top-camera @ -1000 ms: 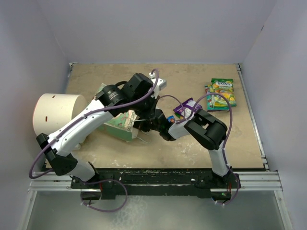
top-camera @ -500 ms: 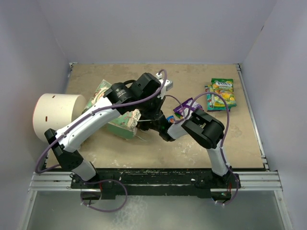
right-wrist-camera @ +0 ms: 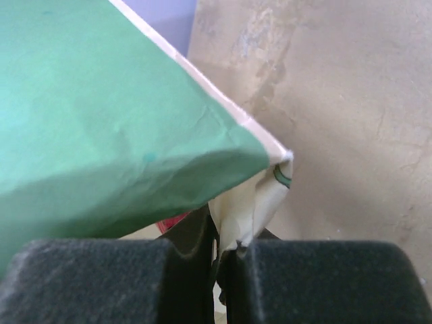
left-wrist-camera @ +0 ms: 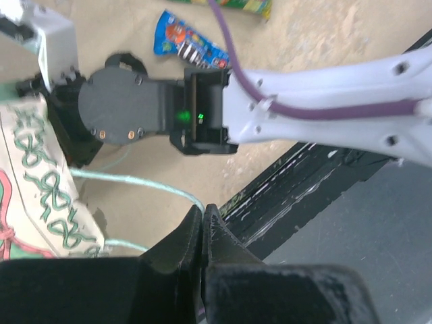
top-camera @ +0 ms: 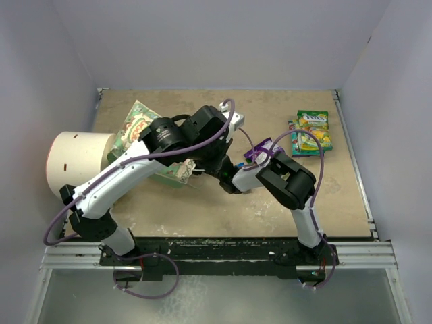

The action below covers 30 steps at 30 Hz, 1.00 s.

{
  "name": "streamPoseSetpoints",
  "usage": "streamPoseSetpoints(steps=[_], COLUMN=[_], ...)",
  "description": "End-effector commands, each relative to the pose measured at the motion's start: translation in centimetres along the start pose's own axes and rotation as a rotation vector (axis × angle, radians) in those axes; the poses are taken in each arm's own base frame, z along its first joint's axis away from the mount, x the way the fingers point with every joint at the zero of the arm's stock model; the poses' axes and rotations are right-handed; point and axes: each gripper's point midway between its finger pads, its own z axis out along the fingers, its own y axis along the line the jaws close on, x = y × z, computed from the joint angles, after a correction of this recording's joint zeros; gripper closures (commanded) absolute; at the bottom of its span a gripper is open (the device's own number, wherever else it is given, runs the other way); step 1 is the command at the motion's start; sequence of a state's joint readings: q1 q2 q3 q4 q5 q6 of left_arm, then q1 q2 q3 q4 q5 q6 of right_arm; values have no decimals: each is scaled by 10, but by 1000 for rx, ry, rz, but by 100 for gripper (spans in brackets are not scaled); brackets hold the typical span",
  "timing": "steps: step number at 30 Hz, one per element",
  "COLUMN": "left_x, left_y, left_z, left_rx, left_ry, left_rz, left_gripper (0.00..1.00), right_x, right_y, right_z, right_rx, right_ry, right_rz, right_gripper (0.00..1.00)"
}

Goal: Take the snacks out of the paper bag
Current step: Take out the snack from the paper bag.

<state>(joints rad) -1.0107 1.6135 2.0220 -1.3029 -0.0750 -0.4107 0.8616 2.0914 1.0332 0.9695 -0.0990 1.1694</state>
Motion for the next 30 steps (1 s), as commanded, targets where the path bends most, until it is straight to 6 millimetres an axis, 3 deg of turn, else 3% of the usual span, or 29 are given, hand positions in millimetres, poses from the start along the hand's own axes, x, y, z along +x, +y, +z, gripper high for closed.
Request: streamPoseSetpoints(steps=[1,5,11,16,19,24,28,30], left_x=[8,15,21,33,38,43,41,39], left_y=[7,14,39,53,53,50,48,46], left_z=[5,-2,-2,-1,-1,1,-2,-4], left_rx=[-31,-21,25,18,31,57,73,80], left_ry=[-31,-78,-176,-189,-197,-199,-209,-213], left_rz=[-38,-93,-245,-301,-312,-315,-309,-305], left_gripper=[100,100,100,100,100,100,100,100], right_x=[-17,-8,8,8,7,-7,-11,3], right_y=[19,-17,-67,-85,-81,-55,1,15], right_z=[-2,-35,-70,-93,-106,-133,-147,-155], right_rx=[-57,68,249,365,387,354,51,-105], right_ry=[-36,-9,54,77,108,112,27,45], right_rz=[0,-22,-107,-174,-221,-372,-593,-752], right_gripper=[92,90,84,69,60,48,45,43])
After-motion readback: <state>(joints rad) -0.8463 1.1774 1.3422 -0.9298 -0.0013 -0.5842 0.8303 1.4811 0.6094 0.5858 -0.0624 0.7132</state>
